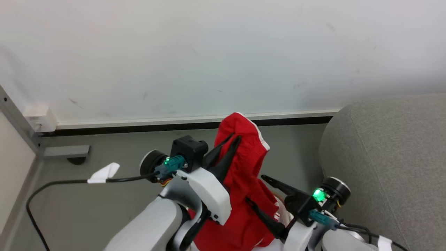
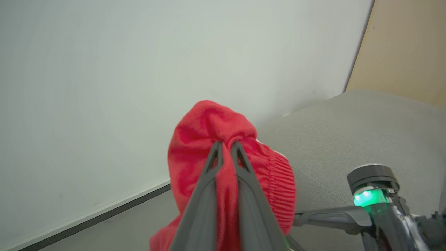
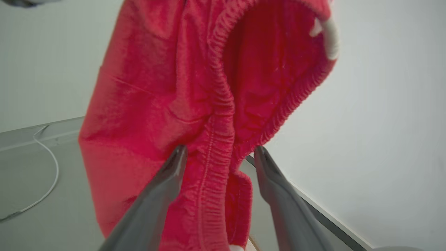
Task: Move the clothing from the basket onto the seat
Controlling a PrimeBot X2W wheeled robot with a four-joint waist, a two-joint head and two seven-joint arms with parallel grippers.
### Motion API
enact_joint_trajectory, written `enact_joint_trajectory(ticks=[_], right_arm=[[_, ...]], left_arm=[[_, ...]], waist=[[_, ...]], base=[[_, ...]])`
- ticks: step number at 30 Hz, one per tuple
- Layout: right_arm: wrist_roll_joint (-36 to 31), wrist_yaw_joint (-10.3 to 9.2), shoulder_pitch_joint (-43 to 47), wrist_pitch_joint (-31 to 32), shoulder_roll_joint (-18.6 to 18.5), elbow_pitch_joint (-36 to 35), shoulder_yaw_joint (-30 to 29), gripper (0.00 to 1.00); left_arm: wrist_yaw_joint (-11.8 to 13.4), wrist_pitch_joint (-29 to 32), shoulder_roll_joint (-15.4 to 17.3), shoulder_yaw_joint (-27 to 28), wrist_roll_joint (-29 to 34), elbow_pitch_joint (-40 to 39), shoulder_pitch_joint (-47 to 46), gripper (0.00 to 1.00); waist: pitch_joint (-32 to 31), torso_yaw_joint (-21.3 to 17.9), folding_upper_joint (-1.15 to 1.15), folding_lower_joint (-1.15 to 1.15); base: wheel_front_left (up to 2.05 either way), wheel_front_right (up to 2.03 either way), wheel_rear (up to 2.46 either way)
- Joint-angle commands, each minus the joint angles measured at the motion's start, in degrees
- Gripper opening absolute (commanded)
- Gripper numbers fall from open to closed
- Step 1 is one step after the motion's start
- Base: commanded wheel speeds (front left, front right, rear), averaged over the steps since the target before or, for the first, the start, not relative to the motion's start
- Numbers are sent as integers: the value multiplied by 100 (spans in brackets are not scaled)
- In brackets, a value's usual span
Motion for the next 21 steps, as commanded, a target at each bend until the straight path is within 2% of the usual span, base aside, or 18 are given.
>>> enact_joint_trajectory(ticks=[1, 10, 11, 12, 16, 21], right_arm=[[192, -13, -204, 49, -27, 163, 249, 100], [1479, -14, -957, 46, 365, 1020, 1471, 100], [1688, -14, -983, 21, 424, 1104, 1538, 73], [1880, -14, -1013, 5, 478, 1181, 1574, 0], [2429, -14, -1154, -178, 597, 1333, 1739, 0], [2811, -14, -1234, -333, 592, 1408, 1683, 0]], left_arm=[[-13, 10, -16, -9, -8, -17, -59, 0], [-117, 29, -152, -160, -76, 25, -114, 0], [-128, 24, -162, -169, -86, 40, -113, 0], [-120, 12, -172, -171, -101, 59, -110, 0], [-107, -36, -172, -155, -139, 134, -85, 0], [-45, -83, -127, -107, -143, 205, -61, 0]], waist=[[-14, 41, 0, 0], [-29, 181, 0, 0], [-34, 189, 0, 0], [-40, 195, 0, 0], [-44, 196, 0, 0], [-40, 145, 0, 0]], base=[[0, 0, 0], [0, 0, 0], [0, 0, 0], [0, 0, 0], [0, 0, 0], [0, 0, 0]])
